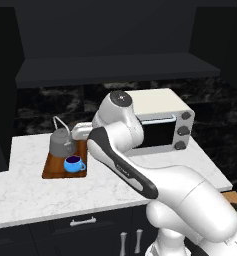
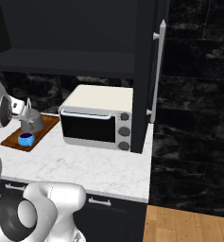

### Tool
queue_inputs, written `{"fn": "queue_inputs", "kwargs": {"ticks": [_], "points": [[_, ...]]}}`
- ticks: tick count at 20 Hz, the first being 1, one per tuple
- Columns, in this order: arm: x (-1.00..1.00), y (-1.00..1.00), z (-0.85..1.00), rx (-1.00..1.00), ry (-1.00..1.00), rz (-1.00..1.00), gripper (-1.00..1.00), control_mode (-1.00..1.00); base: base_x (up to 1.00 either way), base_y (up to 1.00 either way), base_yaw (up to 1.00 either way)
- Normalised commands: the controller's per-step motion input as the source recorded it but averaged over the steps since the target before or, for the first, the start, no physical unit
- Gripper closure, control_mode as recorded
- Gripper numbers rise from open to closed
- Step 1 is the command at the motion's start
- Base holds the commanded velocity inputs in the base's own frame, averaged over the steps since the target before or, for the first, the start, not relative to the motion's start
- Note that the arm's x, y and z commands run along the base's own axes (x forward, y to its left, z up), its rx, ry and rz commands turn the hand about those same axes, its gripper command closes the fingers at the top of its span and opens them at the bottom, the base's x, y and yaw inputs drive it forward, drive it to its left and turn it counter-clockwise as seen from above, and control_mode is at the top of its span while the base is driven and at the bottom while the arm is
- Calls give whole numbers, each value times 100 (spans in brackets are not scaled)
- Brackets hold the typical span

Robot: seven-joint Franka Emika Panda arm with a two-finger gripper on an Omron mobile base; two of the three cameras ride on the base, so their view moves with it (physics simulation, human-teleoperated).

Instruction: Pick the kettle from the counter and place it on the tray. Then pick the mug from the cabinet and place it on the tray. Then close the cabinet doors.

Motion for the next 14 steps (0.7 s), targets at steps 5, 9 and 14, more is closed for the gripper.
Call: {"fn": "queue_inputs", "kwargs": {"ticks": [5,9,14], "points": [[-2,-11,30,0,0,0,-100,-100,0,0,0],[-1,-4,9,0,0,0,-100,-100,0,0,0],[0,0,0,0,0,0,-100,-100,0,0,0]]}}
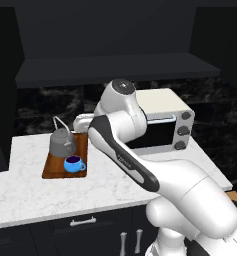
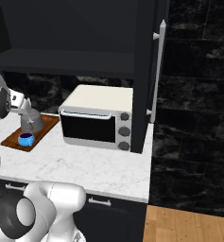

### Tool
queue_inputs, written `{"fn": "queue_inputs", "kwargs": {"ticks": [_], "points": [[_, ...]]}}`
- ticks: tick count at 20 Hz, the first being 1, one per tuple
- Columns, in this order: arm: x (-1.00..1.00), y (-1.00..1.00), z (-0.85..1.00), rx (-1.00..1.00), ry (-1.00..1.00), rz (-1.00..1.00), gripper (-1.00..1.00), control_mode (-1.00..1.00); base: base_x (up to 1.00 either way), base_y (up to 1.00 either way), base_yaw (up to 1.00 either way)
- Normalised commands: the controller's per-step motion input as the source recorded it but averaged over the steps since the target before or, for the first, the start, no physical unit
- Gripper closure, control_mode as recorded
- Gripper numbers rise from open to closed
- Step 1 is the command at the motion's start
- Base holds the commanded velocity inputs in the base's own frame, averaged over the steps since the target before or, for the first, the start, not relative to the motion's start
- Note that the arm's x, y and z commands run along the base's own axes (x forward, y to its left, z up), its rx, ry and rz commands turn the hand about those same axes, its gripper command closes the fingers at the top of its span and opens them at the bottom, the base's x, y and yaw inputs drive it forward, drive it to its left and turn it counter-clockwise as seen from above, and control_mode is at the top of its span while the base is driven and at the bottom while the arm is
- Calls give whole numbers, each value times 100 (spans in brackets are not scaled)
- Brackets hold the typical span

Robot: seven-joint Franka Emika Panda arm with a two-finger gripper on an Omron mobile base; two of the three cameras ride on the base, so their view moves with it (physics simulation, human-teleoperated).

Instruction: Pick the kettle from the counter and place it on the tray. Then pick the mug from the cabinet and place it on the tray. Then close the cabinet doors.

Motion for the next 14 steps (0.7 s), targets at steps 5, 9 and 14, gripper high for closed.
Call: {"fn": "queue_inputs", "kwargs": {"ticks": [5,9,14], "points": [[0,0,0,0,0,0,-100,-100,0,0,0],[0,0,0,0,0,0,-100,-100,0,0,0],[-4,-1,-2,0,0,0,-100,-100,0,0,0]]}}
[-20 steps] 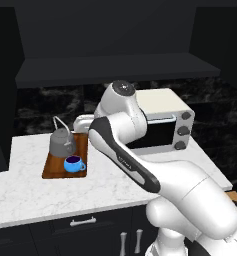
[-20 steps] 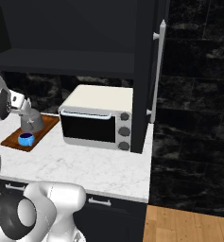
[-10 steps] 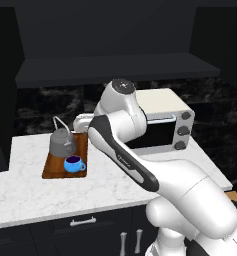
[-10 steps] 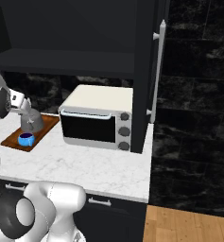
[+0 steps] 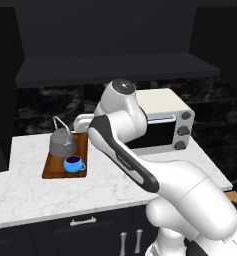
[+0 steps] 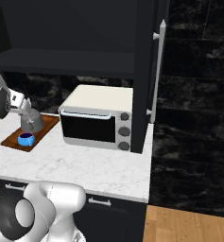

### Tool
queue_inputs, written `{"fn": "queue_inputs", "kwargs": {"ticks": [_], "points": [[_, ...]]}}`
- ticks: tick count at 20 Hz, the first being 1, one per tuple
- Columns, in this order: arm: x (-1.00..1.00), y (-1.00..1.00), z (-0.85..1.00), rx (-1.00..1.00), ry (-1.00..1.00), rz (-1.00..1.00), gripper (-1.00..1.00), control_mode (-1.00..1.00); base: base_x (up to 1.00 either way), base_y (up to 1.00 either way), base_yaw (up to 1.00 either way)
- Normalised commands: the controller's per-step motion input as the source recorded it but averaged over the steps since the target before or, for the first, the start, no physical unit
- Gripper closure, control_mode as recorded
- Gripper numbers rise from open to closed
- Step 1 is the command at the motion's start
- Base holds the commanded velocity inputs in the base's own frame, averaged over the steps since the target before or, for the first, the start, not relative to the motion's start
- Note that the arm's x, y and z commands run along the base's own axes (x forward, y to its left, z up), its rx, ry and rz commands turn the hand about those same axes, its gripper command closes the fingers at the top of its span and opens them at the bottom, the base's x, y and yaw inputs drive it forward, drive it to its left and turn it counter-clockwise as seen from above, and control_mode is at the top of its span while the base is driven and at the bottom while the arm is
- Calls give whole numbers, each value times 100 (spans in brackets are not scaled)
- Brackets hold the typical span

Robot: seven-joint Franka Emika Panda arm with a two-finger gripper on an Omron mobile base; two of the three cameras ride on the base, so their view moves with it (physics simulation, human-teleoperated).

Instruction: Pick the kettle from the counter and place it on the tray. Then pick the mug from the cabinet and place it on the tray. Then close the cabinet doors.

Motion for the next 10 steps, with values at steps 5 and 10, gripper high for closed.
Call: {"fn": "queue_inputs", "kwargs": {"ticks": [5,10], "points": [[0,0,-7,0,0,0,-100,-100,0,0,0],[-27,0,-5,0,-2,0,-100,-100,0,0,0]]}}
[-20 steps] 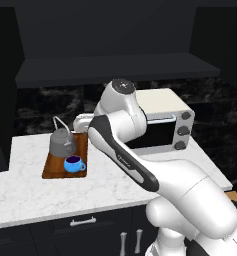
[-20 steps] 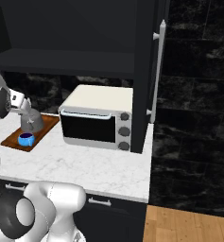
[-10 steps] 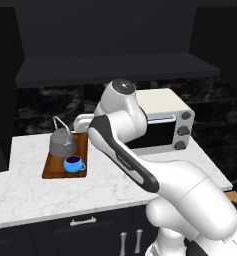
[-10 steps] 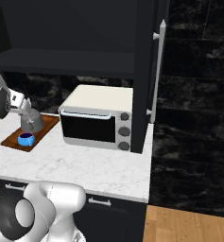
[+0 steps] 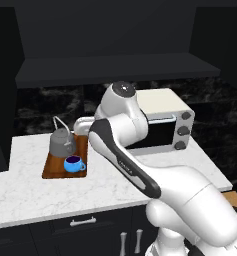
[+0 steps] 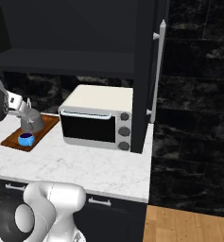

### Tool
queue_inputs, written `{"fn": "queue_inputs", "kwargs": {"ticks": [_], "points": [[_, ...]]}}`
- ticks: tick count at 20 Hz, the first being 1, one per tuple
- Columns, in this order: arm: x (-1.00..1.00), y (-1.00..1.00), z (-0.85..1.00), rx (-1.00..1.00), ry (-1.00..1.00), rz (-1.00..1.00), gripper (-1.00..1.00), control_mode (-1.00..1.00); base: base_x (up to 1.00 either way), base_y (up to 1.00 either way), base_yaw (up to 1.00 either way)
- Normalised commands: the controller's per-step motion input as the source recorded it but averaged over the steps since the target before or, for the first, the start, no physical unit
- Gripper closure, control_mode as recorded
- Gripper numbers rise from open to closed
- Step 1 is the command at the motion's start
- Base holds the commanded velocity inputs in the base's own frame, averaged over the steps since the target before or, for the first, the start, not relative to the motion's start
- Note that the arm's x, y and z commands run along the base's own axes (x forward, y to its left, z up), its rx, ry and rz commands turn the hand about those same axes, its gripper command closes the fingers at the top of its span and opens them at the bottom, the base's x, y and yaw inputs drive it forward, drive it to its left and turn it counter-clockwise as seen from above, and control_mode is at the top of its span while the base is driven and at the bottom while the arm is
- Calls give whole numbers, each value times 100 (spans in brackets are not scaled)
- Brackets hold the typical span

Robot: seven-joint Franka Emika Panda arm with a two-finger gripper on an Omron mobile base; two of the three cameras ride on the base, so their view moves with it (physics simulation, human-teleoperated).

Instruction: Pick the kettle from the counter and place it on the tray. Then pick the mug from the cabinet and place it on the tray. Then close the cabinet doors.

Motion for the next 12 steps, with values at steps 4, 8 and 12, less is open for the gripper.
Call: {"fn": "queue_inputs", "kwargs": {"ticks": [4,8,12], "points": [[-62,0,0,0,0,2,-100,-100,0,0,0],[-51,6,6,0,0,4,-100,-100,0,0,0],[-57,13,26,0,0,0,-100,-100,0,0,0]]}}
